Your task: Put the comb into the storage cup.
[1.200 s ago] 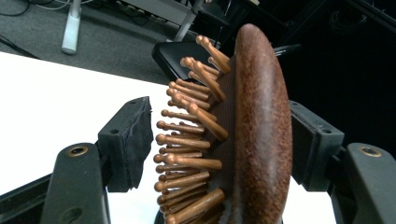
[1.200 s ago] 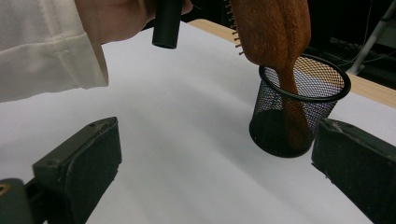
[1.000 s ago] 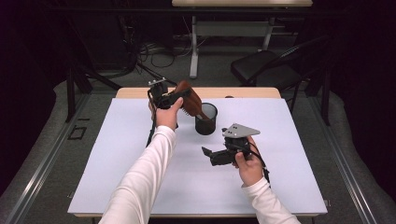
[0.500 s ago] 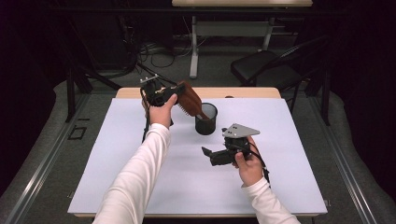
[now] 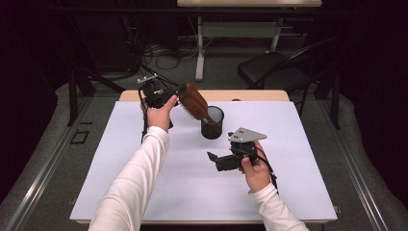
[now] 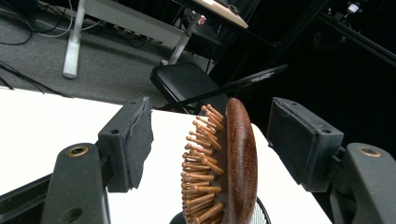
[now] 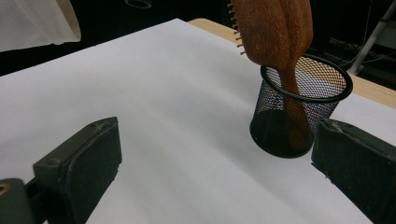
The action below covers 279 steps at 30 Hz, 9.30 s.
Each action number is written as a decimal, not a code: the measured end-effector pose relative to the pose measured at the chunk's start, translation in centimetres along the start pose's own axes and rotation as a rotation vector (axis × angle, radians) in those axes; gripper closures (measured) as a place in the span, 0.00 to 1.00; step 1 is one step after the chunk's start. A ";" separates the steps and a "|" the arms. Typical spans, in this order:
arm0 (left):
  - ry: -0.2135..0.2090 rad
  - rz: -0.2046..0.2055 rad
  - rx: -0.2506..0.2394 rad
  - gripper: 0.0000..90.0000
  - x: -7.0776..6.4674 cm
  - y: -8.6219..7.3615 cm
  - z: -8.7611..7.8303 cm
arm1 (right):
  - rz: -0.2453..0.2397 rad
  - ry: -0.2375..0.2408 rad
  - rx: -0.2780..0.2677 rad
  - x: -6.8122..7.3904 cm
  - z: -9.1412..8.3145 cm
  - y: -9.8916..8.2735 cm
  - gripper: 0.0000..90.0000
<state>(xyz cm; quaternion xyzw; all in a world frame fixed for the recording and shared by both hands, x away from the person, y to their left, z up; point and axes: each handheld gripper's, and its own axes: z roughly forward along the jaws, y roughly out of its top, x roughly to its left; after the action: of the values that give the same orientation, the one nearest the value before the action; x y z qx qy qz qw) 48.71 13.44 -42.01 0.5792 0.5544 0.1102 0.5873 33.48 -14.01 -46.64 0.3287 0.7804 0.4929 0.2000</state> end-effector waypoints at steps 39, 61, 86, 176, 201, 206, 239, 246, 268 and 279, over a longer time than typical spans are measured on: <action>0.019 0.098 0.003 0.27 0.2 0.7 -1.8 | 0.001 -0.001 0.003 0.0 0.0 0.0 0.02; -0.028 0.111 -0.004 0.03 0.0 0.4 -1.9 | 0.000 -0.003 0.001 0.0 0.0 0.0 0.02; -0.056 0.164 0.066 0.00 0.1 0.3 -2.4 | -0.003 -0.004 0.000 0.0 0.0 0.0 0.02; -0.135 0.405 0.209 0.03 3.7 -6.3 -13.4 | 0.065 -0.181 0.025 -3.9 -4.3 -2.0 0.02; -0.089 0.361 0.184 0.06 7.3 -9.8 -16.2 | 0.150 -0.288 0.034 -5.6 -8.0 -7.3 0.02; -0.092 0.351 0.173 0.06 7.8 -10.6 -16.2 | 0.157 -0.298 0.024 -5.7 -8.2 -7.8 0.02; -0.099 0.358 0.156 0.06 9.5 -13.6 -16.2 | 0.205 -0.333 -0.007 -6.6 -8.1 -10.7 0.03; -0.096 0.364 0.157 0.06 9.5 -13.7 -16.1 | 0.228 -0.336 -0.012 -7.0 -8.1 -11.0 0.03; -0.097 0.365 0.169 0.06 9.5 -14.1 -15.9 | 0.236 -0.337 0.009 -7.2 -8.0 -11.3 0.03; -0.095 0.360 0.177 0.06 9.5 -14.1 -15.8 | 0.237 -0.338 0.009 -7.4 -7.8 -11.4 0.03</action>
<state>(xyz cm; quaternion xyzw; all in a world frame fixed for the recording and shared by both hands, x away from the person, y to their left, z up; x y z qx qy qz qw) 32.61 25.27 -53.85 0.7230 0.4210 0.1368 0.5304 30.07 -27.63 -53.60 0.4971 0.6940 0.4472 0.2670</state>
